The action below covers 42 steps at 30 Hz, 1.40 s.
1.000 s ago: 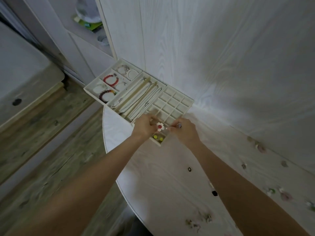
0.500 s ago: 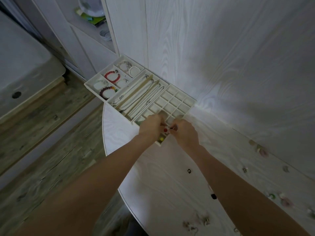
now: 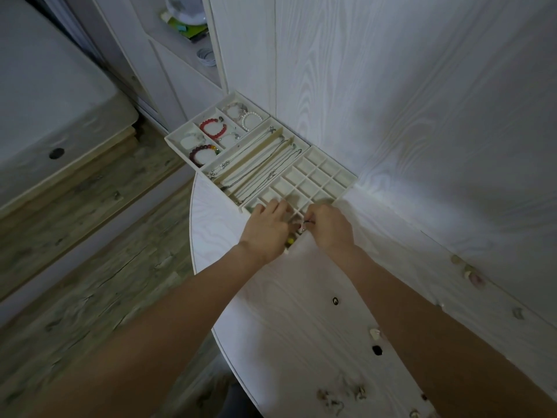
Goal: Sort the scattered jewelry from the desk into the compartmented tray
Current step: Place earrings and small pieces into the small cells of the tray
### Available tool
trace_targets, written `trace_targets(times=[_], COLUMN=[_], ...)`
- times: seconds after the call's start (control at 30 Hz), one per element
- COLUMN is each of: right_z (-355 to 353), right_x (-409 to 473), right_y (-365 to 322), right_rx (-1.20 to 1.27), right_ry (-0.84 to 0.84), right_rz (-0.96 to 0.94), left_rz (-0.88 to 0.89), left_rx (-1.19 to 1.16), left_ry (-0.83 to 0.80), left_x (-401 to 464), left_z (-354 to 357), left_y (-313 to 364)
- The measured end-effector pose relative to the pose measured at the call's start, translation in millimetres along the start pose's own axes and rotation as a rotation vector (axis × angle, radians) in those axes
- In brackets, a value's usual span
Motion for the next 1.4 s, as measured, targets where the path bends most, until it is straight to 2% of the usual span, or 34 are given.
trace_targets(times=[0.23, 0.4, 0.93, 1.4], right_z=[0.8, 2.1, -6.0, -3.2], right_x=[2.5, 5.9, 21.4, 13.5], right_y=[-5.1, -2.5, -17.9, -13.3], right_rx=[-0.118, -0.078, -0.192, -0.173], right_ry=[-0.030, -0.057, -0.196, -0.104], right_rz=[-0.032, -0.008, 0.016, -0.007], left_rz=[-0.043, -0.053, -0.038, -0.048], left_rx=[0.102, 0.110, 0.030, 0.076], left_ry=[0.029, 0.016, 0.009, -0.007], left_x=[0.4, 3.3, 0.0, 0.6], left_z=[0.2, 2.5, -0.9, -4.2], left_y=[4.5, 0.6, -1.9, 0.1])
Point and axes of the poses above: each hand's wrist, its own x-axis towards the middle knuckle, its own z-axis out of the palm, y = z × x, the point moved 4 cm from there along x, towards the middle knuckle, and after that the axes turned 6 degrees about -x, right-handed, at the moved point
